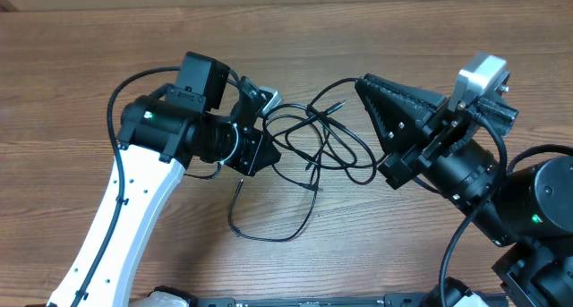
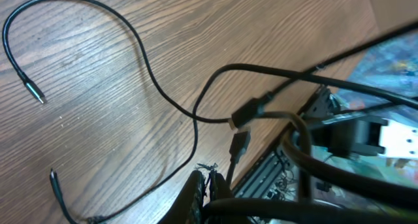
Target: Untangle cables
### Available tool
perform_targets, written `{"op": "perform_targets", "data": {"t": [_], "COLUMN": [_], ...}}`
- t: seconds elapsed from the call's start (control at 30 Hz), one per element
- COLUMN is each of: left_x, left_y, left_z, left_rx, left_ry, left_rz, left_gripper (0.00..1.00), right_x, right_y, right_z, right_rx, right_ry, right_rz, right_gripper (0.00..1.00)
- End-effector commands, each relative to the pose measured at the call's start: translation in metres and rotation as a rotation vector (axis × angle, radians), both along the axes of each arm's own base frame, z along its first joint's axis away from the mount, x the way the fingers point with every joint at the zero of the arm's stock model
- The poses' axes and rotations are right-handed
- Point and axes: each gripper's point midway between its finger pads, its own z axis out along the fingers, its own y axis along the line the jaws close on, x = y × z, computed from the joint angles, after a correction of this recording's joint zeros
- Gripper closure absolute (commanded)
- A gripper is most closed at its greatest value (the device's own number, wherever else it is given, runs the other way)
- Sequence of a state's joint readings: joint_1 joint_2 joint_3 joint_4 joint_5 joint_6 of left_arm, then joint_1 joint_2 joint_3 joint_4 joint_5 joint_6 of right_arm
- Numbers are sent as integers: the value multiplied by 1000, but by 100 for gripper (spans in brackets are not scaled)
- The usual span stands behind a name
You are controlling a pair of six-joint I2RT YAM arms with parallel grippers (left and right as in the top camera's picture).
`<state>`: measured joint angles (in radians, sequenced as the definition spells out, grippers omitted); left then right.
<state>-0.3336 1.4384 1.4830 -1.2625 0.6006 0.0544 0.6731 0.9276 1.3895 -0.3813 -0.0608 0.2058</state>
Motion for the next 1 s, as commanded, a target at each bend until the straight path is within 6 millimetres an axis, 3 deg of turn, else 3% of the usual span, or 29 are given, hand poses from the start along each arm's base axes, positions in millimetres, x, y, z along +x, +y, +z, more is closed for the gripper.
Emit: {"op": "perform_targets", "data": {"t": [0.0,0.17,0.43,0.87,0.9,0.97], "left_x": [-1,-1,9,14,14,16], "left_y": [10,13,33,42,42,42], "left_z": [-26,-44,-54,-58,-58,-57], "left_rx": [71,87,190,237,239,233], "left_ry": [37,67,70,79,83,93], "left_rz": [30,54,165,245,256,284], "left_gripper": [96,96,96,96,96,96], "right_x": [-10,-4,8,27,28,28], "right_y": [-12,-20,-35,-68,-68,-68], "right_z": [25,27,25,7,6,0], "right_rx": [61,72,82,58,54,36], "right_ry": [-60,-59,-41,27,30,45], "right_rz": [-17,-72,-185,-410,-410,-410], "right_gripper": [96,96,96,96,94,81]}}
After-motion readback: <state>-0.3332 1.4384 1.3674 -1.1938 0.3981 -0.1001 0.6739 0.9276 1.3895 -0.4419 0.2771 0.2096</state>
